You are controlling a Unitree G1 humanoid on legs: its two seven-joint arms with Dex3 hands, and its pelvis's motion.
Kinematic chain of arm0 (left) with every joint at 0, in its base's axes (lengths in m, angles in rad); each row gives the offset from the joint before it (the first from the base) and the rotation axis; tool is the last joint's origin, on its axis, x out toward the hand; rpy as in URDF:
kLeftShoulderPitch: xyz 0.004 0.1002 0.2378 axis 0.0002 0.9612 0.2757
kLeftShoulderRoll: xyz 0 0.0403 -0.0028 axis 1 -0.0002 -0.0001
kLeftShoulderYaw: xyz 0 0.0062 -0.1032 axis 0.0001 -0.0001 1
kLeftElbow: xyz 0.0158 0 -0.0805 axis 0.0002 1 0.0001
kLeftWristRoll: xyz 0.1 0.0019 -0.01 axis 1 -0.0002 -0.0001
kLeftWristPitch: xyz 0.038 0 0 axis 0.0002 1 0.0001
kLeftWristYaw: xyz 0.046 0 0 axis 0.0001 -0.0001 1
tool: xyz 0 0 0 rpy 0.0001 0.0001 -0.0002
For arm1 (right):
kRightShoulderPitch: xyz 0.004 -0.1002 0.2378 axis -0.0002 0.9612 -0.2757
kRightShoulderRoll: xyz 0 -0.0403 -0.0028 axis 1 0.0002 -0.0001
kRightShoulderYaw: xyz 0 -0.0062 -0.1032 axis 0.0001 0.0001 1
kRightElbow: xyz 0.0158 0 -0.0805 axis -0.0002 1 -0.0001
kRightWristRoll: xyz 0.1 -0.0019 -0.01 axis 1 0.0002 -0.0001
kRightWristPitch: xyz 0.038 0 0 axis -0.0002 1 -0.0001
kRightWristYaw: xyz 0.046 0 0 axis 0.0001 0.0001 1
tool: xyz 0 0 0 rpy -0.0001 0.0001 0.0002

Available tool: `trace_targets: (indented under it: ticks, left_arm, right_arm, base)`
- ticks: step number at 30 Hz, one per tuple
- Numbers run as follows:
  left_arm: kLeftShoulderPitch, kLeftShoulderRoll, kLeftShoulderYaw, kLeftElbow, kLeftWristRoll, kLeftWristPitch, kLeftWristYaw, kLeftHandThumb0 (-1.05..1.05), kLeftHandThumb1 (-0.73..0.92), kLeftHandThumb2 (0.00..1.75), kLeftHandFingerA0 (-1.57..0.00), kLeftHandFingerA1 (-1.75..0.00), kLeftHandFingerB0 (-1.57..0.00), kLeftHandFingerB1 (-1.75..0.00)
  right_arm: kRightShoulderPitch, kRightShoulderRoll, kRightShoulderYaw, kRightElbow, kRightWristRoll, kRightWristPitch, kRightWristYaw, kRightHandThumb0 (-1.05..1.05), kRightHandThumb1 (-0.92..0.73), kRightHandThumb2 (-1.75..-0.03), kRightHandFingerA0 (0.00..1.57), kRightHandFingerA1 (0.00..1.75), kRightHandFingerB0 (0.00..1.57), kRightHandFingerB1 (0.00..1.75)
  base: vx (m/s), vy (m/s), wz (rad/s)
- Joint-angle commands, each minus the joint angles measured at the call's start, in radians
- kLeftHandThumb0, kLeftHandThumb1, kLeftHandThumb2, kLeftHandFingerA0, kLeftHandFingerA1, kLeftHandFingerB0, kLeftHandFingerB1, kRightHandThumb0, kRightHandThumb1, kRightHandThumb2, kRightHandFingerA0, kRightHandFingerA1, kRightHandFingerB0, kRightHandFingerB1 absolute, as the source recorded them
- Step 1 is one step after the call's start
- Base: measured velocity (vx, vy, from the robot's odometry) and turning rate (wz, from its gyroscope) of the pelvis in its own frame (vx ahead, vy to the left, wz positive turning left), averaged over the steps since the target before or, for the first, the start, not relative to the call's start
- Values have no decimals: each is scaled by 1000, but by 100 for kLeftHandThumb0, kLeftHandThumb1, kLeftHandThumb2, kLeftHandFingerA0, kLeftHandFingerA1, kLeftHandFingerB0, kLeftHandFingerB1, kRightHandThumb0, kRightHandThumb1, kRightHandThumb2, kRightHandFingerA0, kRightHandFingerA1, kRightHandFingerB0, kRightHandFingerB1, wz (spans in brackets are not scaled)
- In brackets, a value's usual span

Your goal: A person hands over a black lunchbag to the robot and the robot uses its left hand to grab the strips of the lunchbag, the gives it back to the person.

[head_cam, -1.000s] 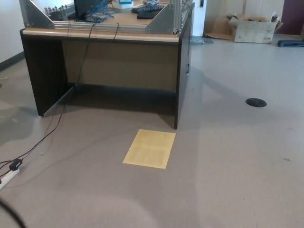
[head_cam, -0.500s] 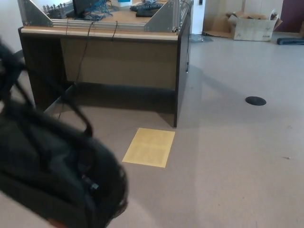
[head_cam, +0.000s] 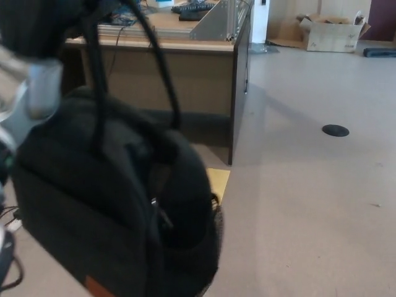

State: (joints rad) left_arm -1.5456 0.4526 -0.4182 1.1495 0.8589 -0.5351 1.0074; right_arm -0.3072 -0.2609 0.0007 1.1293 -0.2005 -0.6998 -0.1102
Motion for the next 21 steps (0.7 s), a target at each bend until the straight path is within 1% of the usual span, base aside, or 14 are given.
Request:
trace_targets:
  ticks: [1,4,5,6,8,9,10,11,13,15,16,17,18,21]
  left_arm:
    - [-116,-75,-45,40,20,62,-72,-26,63,56,-81,-175,-56,-172]
    - [-147,-121,-63,48,14,70,-65,-23,59,55,-84,-175,-58,-173]
    - [-155,-139,-70,47,17,85,-61,-23,60,55,-84,-175,-58,-175]
    - [-159,-150,-70,46,12,82,-59,-22,60,55,-84,-175,-58,-175]
    - [-167,-177,-67,39,-7,74,-78,-21,57,54,-81,-175,-56,-173]
    - [-173,-192,-68,35,-9,77,-78,-22,57,54,-81,-175,-56,-173]
    - [-175,-197,-69,34,-8,79,-77,-22,57,54,-81,-175,-56,-173]
    - [-181,-205,-78,31,6,100,-64,-23,57,54,-81,-175,-55,-172]
    - [-201,-233,-105,26,34,122,-38,-24,59,55,-82,-175,-56,-174]
    - [-207,-249,-111,23,25,108,-48,-23,59,56,-86,-175,-61,-171]
    - [-207,-261,-116,20,25,105,-48,-23,59,56,-86,-175,-61,-171]
    - [-206,-273,-124,15,29,105,-50,-24,59,56,-86,-175,-64,-169]
    - [-205,-278,-132,13,34,109,-46,-25,59,58,-86,-175,-69,-161]
    - [-195,-299,-147,4,40,112,-44,-26,57,58,-85,-175,-70,-157]
  right_arm:
    - [-12,-8,14,-1,-13,17,-4,-75,-86,-66,42,43,37,37]
    - [-12,-3,24,1,-18,24,-9,-76,-86,-66,42,43,38,37]
    - [-11,-2,28,1,-21,26,-14,-80,-78,-72,42,46,36,39]
    - [-10,-1,27,0,-17,29,-7,-76,-86,-66,42,43,39,37]
    - [-8,0,25,-4,-5,36,6,-76,-85,-66,42,42,39,36]
    - [-10,3,20,-4,6,42,19,-76,-68,-109,38,56,23,46]
    - [-12,4,18,-4,10,44,24,-76,-68,-109,38,56,23,46]
    - [-14,4,18,-3,11,45,28,-81,-79,-69,41,43,35,36]
    - [-16,6,16,-4,15,48,34,-81,-78,-70,42,43,35,36]
    - [-26,11,19,0,11,50,31,-84,-77,-70,42,43,36,36]
    - [-28,15,18,2,12,54,34,-84,-77,-70,42,43,36,36]
    - [-29,16,21,7,8,54,30,-79,-68,-108,39,56,23,45]
    - [-28,16,22,8,7,53,29,-79,-83,-65,43,42,39,36]
    - [-20,18,22,8,4,48,27,-77,-83,-65,44,43,40,36]
  base:
    - [0,0,0]
    - [0,0,0]
    - [0,0,0]
    - [0,0,0]
    - [0,0,0]
    - [0,0,0]
    - [0,0,0]
    - [0,0,0]
    - [0,0,0]
    - [0,0,0]
    - [0,0,0]
    - [0,0,0]
    - [0,0,0]
    - [0,0,0]
